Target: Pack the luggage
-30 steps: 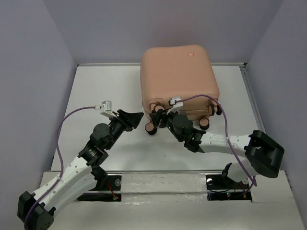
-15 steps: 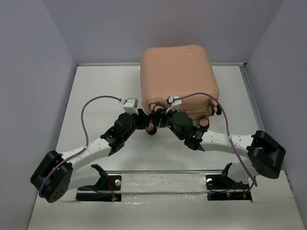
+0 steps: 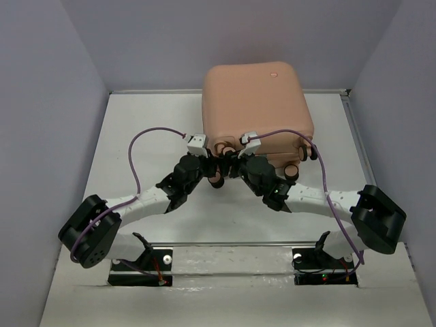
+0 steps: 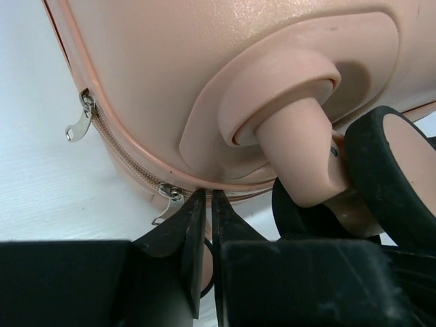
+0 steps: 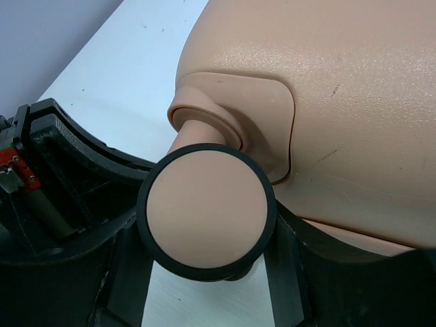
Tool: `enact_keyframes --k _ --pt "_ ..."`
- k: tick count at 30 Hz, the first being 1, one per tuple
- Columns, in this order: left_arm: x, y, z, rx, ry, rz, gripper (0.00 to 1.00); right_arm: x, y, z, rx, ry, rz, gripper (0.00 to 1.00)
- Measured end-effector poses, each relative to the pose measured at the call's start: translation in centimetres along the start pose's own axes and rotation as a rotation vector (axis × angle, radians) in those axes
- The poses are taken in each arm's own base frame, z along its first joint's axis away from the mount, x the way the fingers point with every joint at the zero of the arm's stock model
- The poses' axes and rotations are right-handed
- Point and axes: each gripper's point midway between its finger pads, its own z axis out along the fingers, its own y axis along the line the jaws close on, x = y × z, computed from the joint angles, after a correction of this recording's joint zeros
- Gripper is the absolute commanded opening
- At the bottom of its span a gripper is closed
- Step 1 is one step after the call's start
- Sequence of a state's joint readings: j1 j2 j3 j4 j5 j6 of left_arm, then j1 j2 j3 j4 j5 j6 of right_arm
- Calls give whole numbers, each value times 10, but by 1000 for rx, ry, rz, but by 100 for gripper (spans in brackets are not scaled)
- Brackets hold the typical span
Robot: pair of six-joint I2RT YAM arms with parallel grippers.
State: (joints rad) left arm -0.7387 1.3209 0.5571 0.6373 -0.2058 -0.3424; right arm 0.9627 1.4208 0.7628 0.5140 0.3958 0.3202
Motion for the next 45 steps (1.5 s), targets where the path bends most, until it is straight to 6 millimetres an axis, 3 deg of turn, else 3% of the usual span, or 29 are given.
enact_keyframes --k 4,6,8,9,10,13,16,17,22,32,36,37,39,45 --pt "0 -2 0 6 -1 16 23 0 0 0 -1 -1 -2 7" --pt "0 -1 0 3 -3 18 36 0 0 0 -1 -1 -2 7" --pt "1 2 -2 -4 -8 20 42 0 0 0 -2 -2 -2 7" --pt "1 5 -3 -15 -12 19 42 -1 0 0 -3 -2 -1 7" --pt "2 10 -5 -29 -13 21 34 -1 1 0 -3 -4 -1 7" --pt "12 26 -14 -65 -2 22 26 -1 1 0 -4 -6 0 7" --pt "20 32 -18 -74 15 29 36 -2 1 0 -5 -6 1 7" --pt "20 32 -18 -75 16 31 45 -2 1 0 -5 -6 0 7" --pt "28 35 -14 -83 41 47 51 -2 1 0 -6 -6 0 7" --pt "25 25 8 -64 63 93 46 -2 1 0 -6 -6 1 7" --pt "24 22 13 -59 65 103 10 -2 0 0 -2 -9 1 7" --pt "24 20 14 -57 67 105 6 -3 0 0 2 -10 1 7" --pt "24 17 15 -61 73 117 6 -4 -2 1 9 -17 3 7" --pt "9 58 15 -249 17 116 6 -1 -3 -5 3 -22 14 7"
